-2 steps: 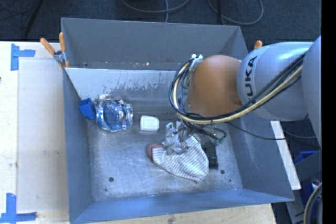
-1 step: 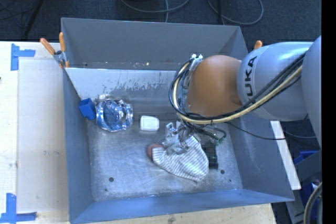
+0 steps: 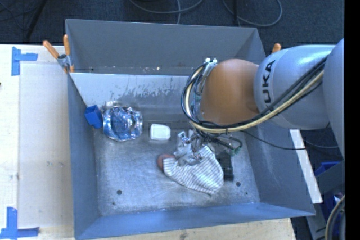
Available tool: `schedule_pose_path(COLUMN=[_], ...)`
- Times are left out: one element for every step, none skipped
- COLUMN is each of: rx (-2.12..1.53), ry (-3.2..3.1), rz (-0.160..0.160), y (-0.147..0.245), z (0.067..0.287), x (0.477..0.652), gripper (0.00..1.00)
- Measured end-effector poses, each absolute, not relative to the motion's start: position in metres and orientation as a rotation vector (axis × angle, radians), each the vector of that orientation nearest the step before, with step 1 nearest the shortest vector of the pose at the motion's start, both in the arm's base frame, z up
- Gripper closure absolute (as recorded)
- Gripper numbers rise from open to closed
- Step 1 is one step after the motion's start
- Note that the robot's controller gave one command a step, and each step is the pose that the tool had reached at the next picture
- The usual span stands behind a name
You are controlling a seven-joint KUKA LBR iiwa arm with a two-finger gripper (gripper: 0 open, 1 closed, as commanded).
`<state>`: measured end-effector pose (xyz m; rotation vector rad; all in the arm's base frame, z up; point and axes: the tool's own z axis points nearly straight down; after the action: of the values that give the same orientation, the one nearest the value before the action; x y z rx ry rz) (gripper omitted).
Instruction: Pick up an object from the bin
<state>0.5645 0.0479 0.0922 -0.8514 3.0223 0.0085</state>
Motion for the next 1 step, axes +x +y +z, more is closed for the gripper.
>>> schedule_pose_path(rx=[-0.851], ry=[3.022], rz=[0.009], y=[0.0479], z=[0.0922], x=[0.5645], gripper=[1.0])
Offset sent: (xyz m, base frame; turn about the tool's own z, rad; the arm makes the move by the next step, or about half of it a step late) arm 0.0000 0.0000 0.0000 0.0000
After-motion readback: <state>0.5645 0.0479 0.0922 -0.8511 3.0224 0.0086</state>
